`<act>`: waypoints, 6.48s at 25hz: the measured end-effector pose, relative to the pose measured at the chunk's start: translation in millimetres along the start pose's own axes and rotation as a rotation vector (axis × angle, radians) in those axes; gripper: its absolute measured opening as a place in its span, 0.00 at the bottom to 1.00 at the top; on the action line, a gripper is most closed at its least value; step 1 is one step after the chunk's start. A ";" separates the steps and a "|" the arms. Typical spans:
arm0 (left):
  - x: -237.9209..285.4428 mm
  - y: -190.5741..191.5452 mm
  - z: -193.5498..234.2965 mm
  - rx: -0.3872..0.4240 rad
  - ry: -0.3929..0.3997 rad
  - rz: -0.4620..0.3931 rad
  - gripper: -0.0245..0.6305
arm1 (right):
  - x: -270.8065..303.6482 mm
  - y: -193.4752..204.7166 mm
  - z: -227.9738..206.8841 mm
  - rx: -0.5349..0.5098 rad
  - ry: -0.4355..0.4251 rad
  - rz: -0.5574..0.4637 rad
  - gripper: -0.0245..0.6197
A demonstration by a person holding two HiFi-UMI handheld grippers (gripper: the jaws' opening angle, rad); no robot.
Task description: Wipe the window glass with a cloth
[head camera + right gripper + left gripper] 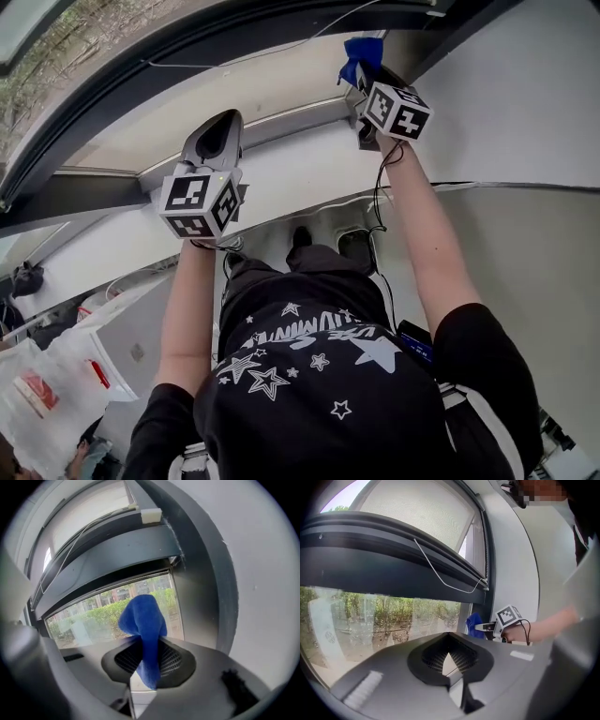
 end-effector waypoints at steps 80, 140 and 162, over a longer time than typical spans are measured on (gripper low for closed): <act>-107.7 148.7 144.9 -0.154 -0.163 0.097 0.05 | 101.9 186.0 254.7 -0.042 -0.337 0.181 0.15; -283.0 260.9 278.3 -0.200 -0.449 0.163 0.05 | 123.4 346.1 479.3 -0.246 -0.464 0.352 0.15; -262.0 297.9 301.4 -0.215 -0.401 0.229 0.05 | 203.9 431.7 561.8 -0.438 -0.596 0.388 0.15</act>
Point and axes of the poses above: the fingertips, and each gripper's own axes: x forward along the fingers, z to its left, y out of its underside, the point moved 5 cm from there along -x, backward along the fingers, and after that the axes turned 4 degrees about x, right-handed, at the moved point
